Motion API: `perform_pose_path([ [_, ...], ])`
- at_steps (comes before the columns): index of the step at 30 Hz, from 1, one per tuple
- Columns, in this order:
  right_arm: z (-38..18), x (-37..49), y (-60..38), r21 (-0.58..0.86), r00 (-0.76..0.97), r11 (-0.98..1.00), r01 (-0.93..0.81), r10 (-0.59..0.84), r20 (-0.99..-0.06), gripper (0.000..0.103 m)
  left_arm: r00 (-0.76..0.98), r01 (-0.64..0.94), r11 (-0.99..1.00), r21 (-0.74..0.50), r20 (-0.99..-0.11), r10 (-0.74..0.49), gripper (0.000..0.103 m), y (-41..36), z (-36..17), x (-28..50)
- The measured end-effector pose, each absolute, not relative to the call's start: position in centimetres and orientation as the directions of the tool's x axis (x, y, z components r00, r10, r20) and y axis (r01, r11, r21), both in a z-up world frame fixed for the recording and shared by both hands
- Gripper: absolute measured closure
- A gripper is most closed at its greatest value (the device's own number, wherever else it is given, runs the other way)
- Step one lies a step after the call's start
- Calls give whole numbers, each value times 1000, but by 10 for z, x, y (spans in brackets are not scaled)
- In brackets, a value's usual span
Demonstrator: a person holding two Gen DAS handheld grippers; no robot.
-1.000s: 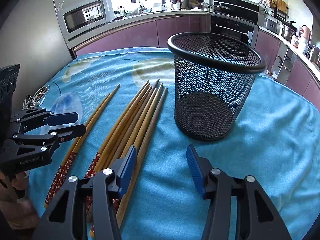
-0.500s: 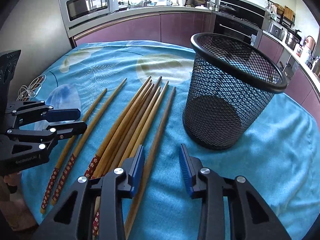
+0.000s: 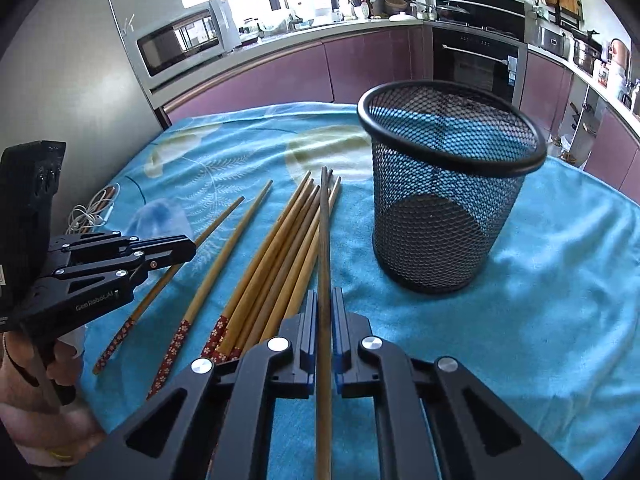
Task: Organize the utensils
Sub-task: 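Lift the chopstick with the right gripper and drop it into the mesh cup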
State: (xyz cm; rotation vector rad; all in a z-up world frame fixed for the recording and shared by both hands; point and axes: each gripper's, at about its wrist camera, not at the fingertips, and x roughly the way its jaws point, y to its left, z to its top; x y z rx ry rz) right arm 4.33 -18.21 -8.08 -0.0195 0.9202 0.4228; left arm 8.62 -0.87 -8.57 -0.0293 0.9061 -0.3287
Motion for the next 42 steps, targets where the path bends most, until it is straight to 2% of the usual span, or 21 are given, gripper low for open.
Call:
perform_pose_path([
  [8, -55, 28, -197, 221, 569, 889, -401, 431, -701, 97, 598, 327, 918, -224, -703, -385, 96, -6, -49, 72],
  [14, -27, 15, -216, 253, 644, 877, -409, 474, -601, 97, 600, 389, 868, -309, -630, -493, 96, -4, -17, 60],
  [22, 11, 8, -244, 293, 722, 864, -409, 503, -474, 97, 622, 472, 805, -359, -512, -592, 96, -4, 31, 41],
  [32, 56, 15, -262, 253, 779, 871, -421, 490, -391, 97, 664, 521, 754, -400, -365, -653, 97, -14, 89, 58],
  [42, 87, 36, -275, 181, 837, 902, -392, 431, -336, 97, 674, 574, 738, -355, -306, -672, 97, -58, 137, 88],
])
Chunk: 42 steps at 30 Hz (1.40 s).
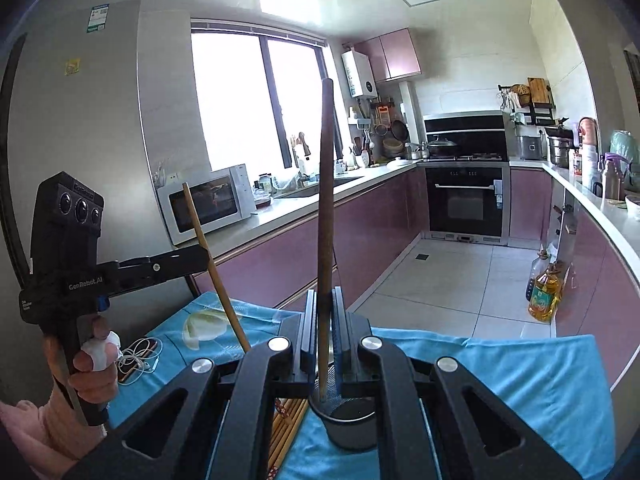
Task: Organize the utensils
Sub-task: 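Lift the chopstick with the right gripper and drop it into the mesh cup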
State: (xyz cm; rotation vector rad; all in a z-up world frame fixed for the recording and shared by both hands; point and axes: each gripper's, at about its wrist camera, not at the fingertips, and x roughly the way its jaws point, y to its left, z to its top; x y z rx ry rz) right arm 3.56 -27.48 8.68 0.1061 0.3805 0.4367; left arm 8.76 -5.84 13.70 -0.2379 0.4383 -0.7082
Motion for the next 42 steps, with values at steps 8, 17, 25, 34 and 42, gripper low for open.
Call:
perform_pose_path([
  [8, 67, 72, -278, 173, 816, 918, -356, 396, -420, 97, 666, 561, 772, -299, -390, -636, 97, -96, 124, 117],
  [17, 29, 92, -270, 187, 759, 923, -337, 384, -526, 97, 632, 532, 774, -343, -447, -633, 97, -98, 91, 145],
  [25, 35, 93, -273, 201, 769, 922, -330, 386, -510, 97, 614, 584, 715, -385, -367, -699, 97, -84, 119, 140],
  [34, 30, 95, -270, 191, 749, 921, -339, 387, -538, 97, 623, 537, 775, -334, -462, -631, 97, -94, 96, 155],
  [42, 17, 109, -265, 188, 694, 923, -336, 377, -613, 97, 569, 536, 803, -259, -592, -570, 97, -121, 57, 176],
])
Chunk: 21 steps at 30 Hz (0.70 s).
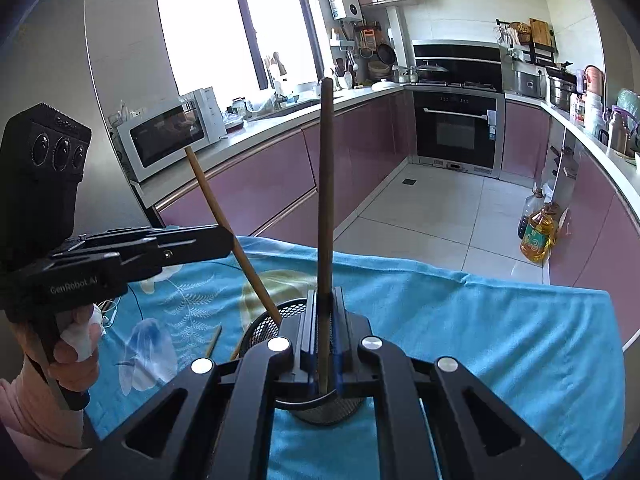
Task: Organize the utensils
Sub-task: 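Lift the chopstick with the right gripper and drop it into the mesh cup, then open the right gripper and move it back to the chopstick pile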
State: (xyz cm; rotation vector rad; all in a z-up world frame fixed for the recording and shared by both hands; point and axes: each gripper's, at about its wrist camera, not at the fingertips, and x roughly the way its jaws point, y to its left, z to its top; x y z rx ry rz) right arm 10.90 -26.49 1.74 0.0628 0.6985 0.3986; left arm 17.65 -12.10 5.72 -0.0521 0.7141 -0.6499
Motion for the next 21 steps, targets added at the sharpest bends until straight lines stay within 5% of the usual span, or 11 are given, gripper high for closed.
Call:
perform_pose_path([
  [16, 9, 136, -261, 221, 686, 929, -298, 369, -627, 94, 553, 523, 822, -225, -645, -528, 96, -143, 32, 210],
  [21, 10, 132, -263, 228, 708, 932, -283, 363, -605, 86, 567, 533, 820, -210, -630, -530, 85, -143, 32, 206],
])
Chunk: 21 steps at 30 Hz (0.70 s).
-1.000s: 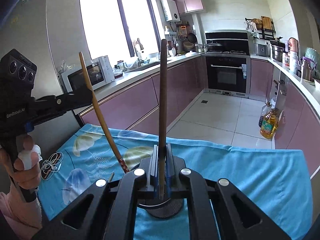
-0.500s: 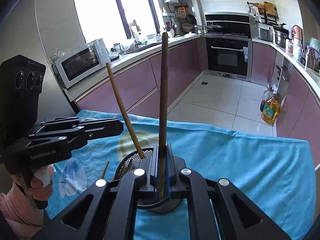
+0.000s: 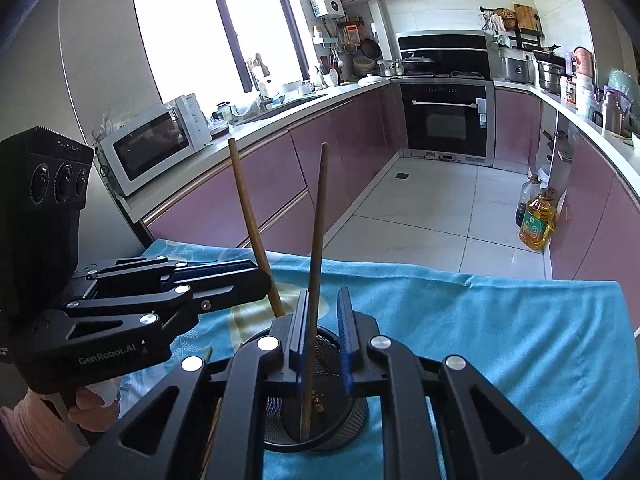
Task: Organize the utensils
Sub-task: 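Open the right gripper and move it back to the chopstick pile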
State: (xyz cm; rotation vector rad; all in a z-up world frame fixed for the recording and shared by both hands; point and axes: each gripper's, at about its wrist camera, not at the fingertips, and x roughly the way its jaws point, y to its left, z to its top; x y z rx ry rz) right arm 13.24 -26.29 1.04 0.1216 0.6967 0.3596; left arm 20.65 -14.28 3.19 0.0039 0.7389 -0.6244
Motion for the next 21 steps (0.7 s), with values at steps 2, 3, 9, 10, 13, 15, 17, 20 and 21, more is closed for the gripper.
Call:
perform_pose_path([
  [2, 11, 129, -265, 229, 716, 933, -278, 360, -598, 82, 585, 533, 822, -200, -615, -529, 78, -140, 34, 202],
  [3, 12, 127, -266, 231, 722, 934, -274, 358, -592, 80, 597, 530, 826, -193, -606, -525, 75, -136, 35, 199],
  [9, 20, 97, -271, 252, 743, 915, -315, 403, -534, 68, 709, 486, 865, -124, -522, -474, 50, -108, 47, 165],
  [10, 22, 91, -269, 251, 744, 910, -330, 414, -524, 66, 726, 476, 873, -109, -512, -460, 40, -103, 48, 158],
  [13, 27, 67, -261, 236, 741, 888, -394, 459, -490, 55, 777, 417, 907, -63, -494, -391, 23, -87, 45, 138],
  [15, 27, 51, -253, 226, 731, 872, -434, 487, -478, 49, 789, 385, 921, -52, -499, -358, 18, -75, 38, 126],
  [17, 22, 38, -243, 214, 708, 854, -475, 515, -484, 48, 789, 351, 934, -61, -518, -331, 14, -60, 27, 116],
  [20, 8, 25, -223, 187, 670, 840, -510, 524, -526, 47, 763, 309, 947, -87, -572, -301, 13, -41, 3, 107],
  [21, 0, 23, -217, 177, 659, 842, -510, 514, -550, 47, 747, 300, 949, -96, -595, -296, 13, -36, -6, 105],
])
